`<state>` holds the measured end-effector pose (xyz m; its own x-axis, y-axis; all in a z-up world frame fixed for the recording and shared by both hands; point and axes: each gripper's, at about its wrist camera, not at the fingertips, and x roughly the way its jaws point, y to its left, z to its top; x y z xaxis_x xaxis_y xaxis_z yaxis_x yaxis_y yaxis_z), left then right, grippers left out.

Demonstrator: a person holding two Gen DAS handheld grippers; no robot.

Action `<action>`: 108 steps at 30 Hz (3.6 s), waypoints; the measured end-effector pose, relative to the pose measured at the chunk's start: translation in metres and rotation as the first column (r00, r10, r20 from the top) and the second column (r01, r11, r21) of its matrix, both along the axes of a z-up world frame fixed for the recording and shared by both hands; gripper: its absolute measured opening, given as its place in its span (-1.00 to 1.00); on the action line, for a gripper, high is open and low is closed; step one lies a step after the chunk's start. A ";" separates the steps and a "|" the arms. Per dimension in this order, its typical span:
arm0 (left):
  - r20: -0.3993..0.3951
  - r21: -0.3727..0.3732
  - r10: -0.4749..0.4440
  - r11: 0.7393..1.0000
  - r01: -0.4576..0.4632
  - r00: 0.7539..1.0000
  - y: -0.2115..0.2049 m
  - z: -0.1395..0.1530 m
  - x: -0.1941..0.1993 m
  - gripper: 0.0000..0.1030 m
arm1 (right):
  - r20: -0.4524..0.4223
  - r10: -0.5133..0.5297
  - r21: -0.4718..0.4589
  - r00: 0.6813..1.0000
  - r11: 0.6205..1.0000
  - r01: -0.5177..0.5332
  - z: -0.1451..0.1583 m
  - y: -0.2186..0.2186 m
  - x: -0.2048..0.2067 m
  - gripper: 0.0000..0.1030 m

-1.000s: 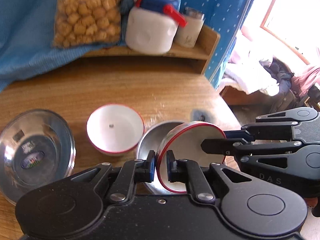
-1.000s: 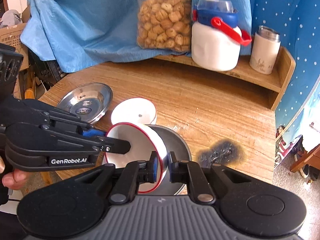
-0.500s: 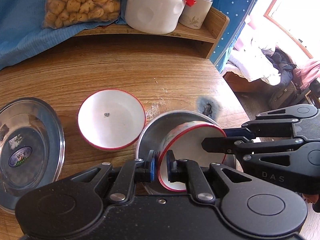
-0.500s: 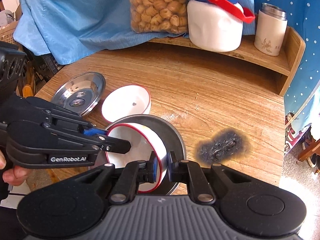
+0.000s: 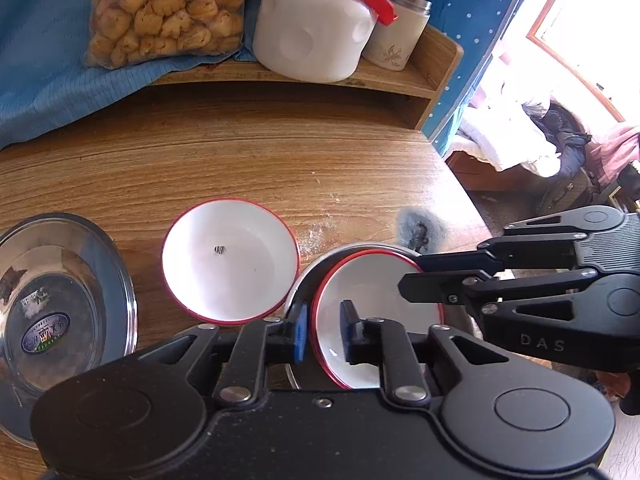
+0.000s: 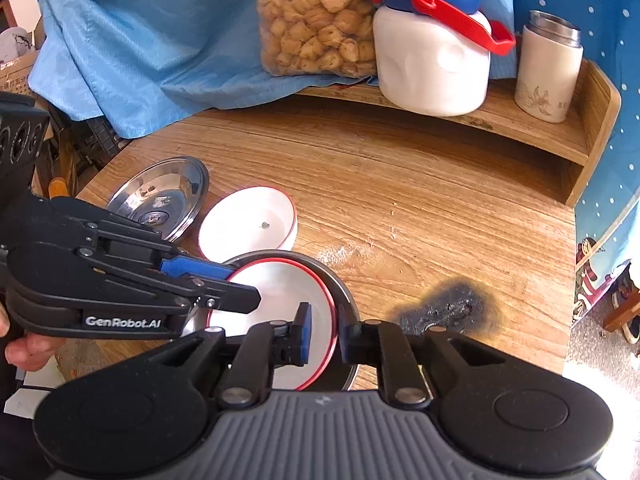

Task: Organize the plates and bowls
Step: 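Lower the white bowl into the steel bowl with both grippers, then open both grippers to release the white bowl and withdraw, then reach both grippers to the rim of the second red-rimmed white bowl and close them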

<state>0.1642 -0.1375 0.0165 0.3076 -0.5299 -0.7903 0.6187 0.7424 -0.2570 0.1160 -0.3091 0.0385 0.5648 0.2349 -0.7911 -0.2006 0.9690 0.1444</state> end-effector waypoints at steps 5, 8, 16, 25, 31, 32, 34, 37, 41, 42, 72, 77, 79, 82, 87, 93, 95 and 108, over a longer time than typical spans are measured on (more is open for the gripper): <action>0.016 -0.043 -0.016 0.999 0.016 1.000 0.010 0.013 -0.005 -0.33 | 0.004 0.014 0.018 1.000 1.000 -0.014 0.009 -0.001 -0.002 -0.21; 0.063 -0.054 0.002 0.999 0.001 0.998 0.018 0.024 -0.007 0.38 | 0.019 0.014 0.002 1.000 1.000 -0.014 0.015 -0.001 -0.005 -0.02; 0.231 -0.048 0.098 0.995 -0.089 0.968 0.039 0.040 0.011 0.98 | 0.059 -0.013 -0.011 0.998 1.000 0.014 0.026 -0.005 0.006 0.81; 0.332 0.126 0.076 0.984 -0.125 0.940 0.040 0.020 0.057 0.98 | 0.017 -0.023 -0.048 1.000 0.999 0.024 0.004 0.000 0.049 0.99; 0.316 0.192 0.036 0.976 -0.101 0.948 0.035 -0.001 0.076 0.98 | -0.029 -0.003 -0.072 1.000 0.997 0.001 -0.013 0.010 0.077 0.99; 0.311 0.196 0.026 0.976 -0.091 0.950 0.035 -0.003 0.077 0.98 | -0.035 0.002 -0.080 0.999 0.997 -0.005 -0.016 0.012 0.081 0.99; 0.305 0.203 0.003 0.977 -0.068 0.952 0.034 -0.006 0.079 0.98 | -0.050 0.019 -0.089 0.999 0.996 -0.023 -0.020 0.016 0.088 0.99; 0.299 0.211 -0.035 0.977 -0.031 0.954 0.034 -0.009 0.082 0.98 | -0.072 0.040 -0.085 0.997 0.995 -0.046 -0.026 0.021 0.096 0.99; 0.299 0.221 -0.082 0.975 0.014 0.951 0.032 -0.011 0.082 0.98 | -0.091 0.060 -0.096 0.994 0.993 -0.068 -0.030 0.027 0.103 0.99; 0.299 0.223 -0.093 0.975 0.025 0.950 0.031 -0.011 0.082 0.98 | -0.096 0.063 -0.100 0.993 0.992 -0.073 -0.032 0.028 0.105 0.99; 0.278 0.231 -0.108 0.972 0.043 0.955 -0.002 -0.017 0.098 0.96 | -0.083 -0.018 -0.115 0.996 0.993 0.008 -0.041 -0.014 0.124 0.99; 0.248 0.238 -0.102 0.970 0.041 0.963 -0.012 -0.022 0.101 0.90 | -0.077 -0.043 -0.107 0.996 0.994 0.035 -0.042 -0.020 0.121 0.99; 0.233 0.244 -0.096 0.969 0.037 0.968 -0.015 -0.024 0.102 0.83 | -0.075 -0.054 -0.100 0.996 0.994 0.047 -0.043 -0.024 0.119 0.99; 0.211 0.243 -0.090 0.969 0.037 0.973 -0.018 -0.026 0.102 0.72 | -0.072 -0.070 -0.091 0.995 0.994 0.063 -0.044 -0.028 0.116 0.99; 0.188 0.236 -0.093 0.971 0.047 0.978 -0.022 -0.028 0.098 0.50 | -0.055 -0.082 -0.067 0.995 0.995 0.078 -0.044 -0.031 0.106 0.91; 0.148 0.218 -0.087 0.975 0.053 0.985 -0.027 -0.027 0.094 0.16 | -0.048 -0.082 -0.029 0.995 0.996 0.081 -0.041 -0.029 0.099 0.68; 0.150 0.215 -0.091 0.975 0.057 0.984 -0.030 -0.026 0.092 0.11 | -0.060 -0.086 0.000 0.995 0.996 0.086 -0.041 -0.031 0.098 0.60; 0.117 0.171 -0.098 0.982 0.077 0.988 -0.036 -0.023 0.086 -0.39 | -0.085 -0.063 0.094 0.994 0.993 0.071 -0.038 -0.025 0.096 -0.06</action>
<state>0.2506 -0.1733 -0.0068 0.3669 -0.4241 -0.8280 0.7023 0.7099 -0.0524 0.2118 -0.3340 0.0006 0.5161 0.2767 -0.8106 -0.1194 0.9604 0.2517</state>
